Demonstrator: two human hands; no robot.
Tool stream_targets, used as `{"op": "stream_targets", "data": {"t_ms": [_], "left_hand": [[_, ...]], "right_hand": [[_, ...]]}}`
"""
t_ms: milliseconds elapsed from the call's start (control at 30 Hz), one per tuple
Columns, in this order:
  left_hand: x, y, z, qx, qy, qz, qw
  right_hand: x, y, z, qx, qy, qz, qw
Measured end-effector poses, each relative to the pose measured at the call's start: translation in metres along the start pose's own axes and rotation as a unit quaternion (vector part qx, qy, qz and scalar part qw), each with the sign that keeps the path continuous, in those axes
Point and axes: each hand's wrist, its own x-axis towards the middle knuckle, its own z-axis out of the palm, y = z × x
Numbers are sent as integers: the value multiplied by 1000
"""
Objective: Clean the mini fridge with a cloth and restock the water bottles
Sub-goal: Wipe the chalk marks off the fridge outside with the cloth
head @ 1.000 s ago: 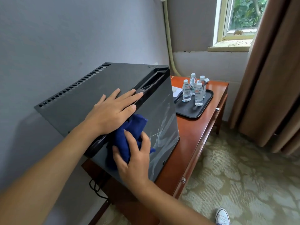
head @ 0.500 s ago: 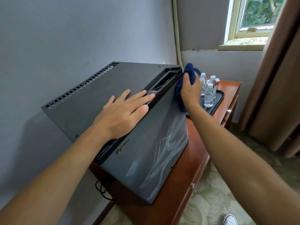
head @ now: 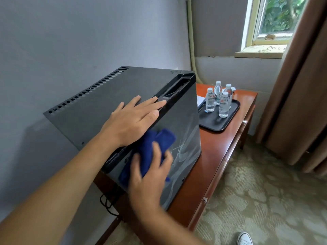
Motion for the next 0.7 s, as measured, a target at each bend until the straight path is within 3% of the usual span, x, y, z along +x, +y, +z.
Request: {"op": "stream_targets", "data": {"t_ms": [133, 267, 467, 700], "left_hand": [[-1, -1, 0, 2, 2, -1, 1000], [-1, -1, 2, 3, 5, -1, 1000], [-2, 0, 1, 12, 7, -6, 1000], [-1, 1, 0, 14, 11, 2, 1000]], "right_hand": [[-71, -7, 9, -41, -50, -55, 996], [-50, 8, 2, -19, -52, -75, 996], [107, 44, -14, 14, 57, 86, 995], [288, 72, -49, -14, 57, 131, 990]]}}
